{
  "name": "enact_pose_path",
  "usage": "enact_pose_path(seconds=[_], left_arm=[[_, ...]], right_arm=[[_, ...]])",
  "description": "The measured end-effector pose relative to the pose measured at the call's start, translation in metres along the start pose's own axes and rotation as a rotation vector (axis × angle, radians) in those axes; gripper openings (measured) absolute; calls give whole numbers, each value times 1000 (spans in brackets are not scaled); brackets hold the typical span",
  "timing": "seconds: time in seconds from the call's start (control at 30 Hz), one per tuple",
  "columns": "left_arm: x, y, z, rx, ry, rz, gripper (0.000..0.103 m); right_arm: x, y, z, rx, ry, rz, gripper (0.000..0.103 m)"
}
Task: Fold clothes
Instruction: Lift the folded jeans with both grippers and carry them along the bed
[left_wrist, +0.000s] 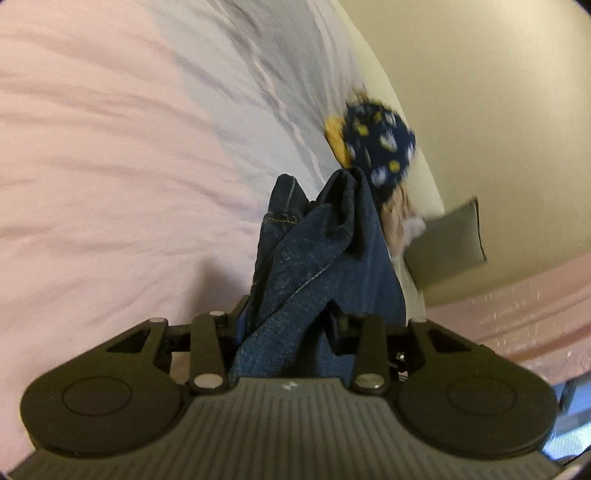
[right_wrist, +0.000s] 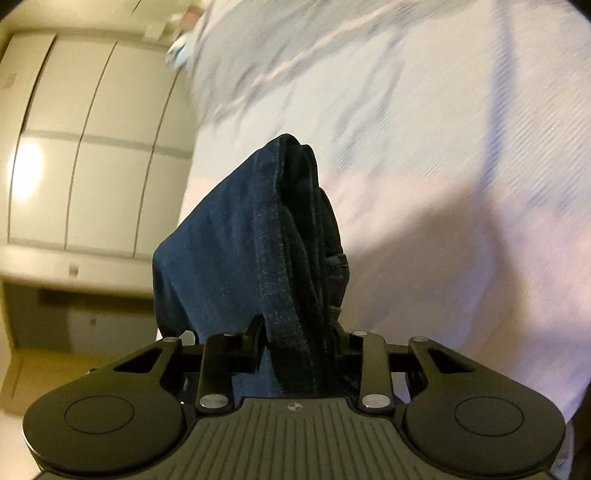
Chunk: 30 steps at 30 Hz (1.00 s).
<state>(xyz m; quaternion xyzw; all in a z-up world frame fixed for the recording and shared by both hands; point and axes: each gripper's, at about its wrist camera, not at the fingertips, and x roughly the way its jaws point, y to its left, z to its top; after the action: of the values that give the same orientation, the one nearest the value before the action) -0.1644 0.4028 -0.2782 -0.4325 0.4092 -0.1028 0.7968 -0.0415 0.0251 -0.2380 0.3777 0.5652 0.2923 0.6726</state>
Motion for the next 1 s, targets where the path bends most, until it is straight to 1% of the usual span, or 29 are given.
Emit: enact_pose_path(seconds=[0.1, 0.23, 0.4, 0.47, 0.6, 0.67, 0.77, 0.87, 1.0], left_arm=[[-73, 10, -31, -64, -99, 57, 34], [-158, 27, -85, -175, -240, 139, 34], [-241, 41, -160, -334, -431, 253, 34], [-269, 42, -184, -377, -495, 292, 34], [-322, 43, -227, -426, -614, 358, 34], [-347, 49, -247, -459, -666, 372, 34], [-384, 67, -273, -498, -722, 374, 34], [-420, 93, -292, -513, -742, 370, 34], [-478, 153, -311, -523, -713, 351, 34]], right_arm=[[20, 33, -32, -42, 99, 28, 33], [63, 73, -65, -107, 281, 54, 33], [128, 113, -105, -209, 518, 93, 33], [153, 129, -123, -253, 605, 104, 33], [193, 160, -167, -300, 733, 139, 33], [209, 177, -190, -335, 779, 148, 33], [231, 202, -228, -395, 829, 156, 33], [259, 215, -266, -414, 850, 152, 33], [296, 225, -328, -399, 835, 116, 33]])
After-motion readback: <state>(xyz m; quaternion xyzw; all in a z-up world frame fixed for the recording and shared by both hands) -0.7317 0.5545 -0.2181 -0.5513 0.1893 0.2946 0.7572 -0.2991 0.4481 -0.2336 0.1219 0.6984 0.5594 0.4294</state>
